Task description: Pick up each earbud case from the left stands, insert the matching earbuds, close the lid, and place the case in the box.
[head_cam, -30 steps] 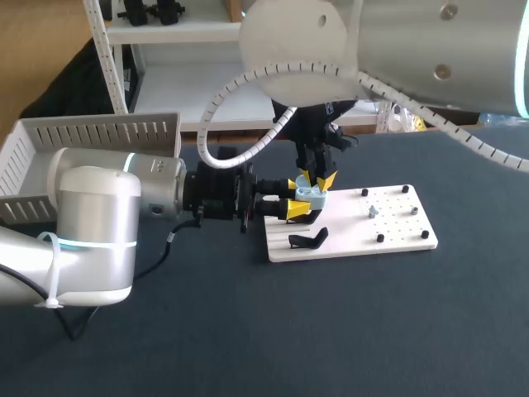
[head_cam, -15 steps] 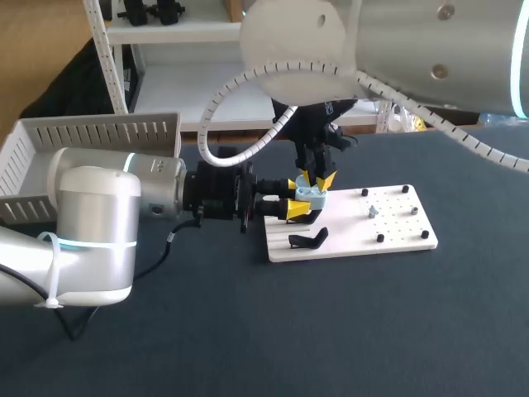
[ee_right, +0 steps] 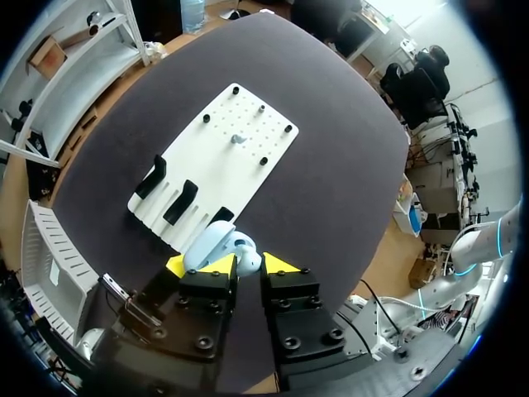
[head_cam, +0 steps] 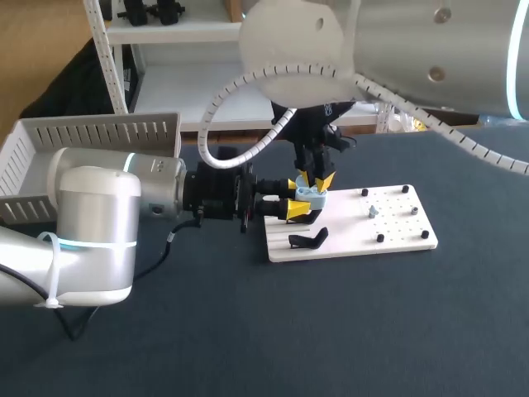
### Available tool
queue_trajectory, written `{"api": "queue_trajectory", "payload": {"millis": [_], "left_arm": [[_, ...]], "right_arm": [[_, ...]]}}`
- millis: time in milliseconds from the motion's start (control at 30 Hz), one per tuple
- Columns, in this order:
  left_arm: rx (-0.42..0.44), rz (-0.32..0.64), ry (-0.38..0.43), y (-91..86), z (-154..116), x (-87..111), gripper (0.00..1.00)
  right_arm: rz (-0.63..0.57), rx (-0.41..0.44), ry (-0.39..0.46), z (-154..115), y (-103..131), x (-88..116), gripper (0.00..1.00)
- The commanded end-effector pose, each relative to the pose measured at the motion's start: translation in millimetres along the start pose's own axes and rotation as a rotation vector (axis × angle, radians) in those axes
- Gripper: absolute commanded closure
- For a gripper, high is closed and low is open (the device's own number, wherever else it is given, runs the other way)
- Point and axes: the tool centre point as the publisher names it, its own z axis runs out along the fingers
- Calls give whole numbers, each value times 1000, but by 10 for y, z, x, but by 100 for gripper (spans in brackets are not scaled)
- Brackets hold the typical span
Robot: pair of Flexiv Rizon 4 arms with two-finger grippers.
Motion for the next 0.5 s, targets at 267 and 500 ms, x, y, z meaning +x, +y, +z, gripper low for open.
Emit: {"api": "queue_trajectory", "payload": {"millis": [267, 500], "left_arm": [[-1, 0, 2, 7, 9, 1, 100], [-1, 0, 2, 7, 9, 1, 100]], "right_arm": [[6, 9, 6, 33, 18, -17, 100], [6, 11, 5, 55, 23, -20, 100]]}}
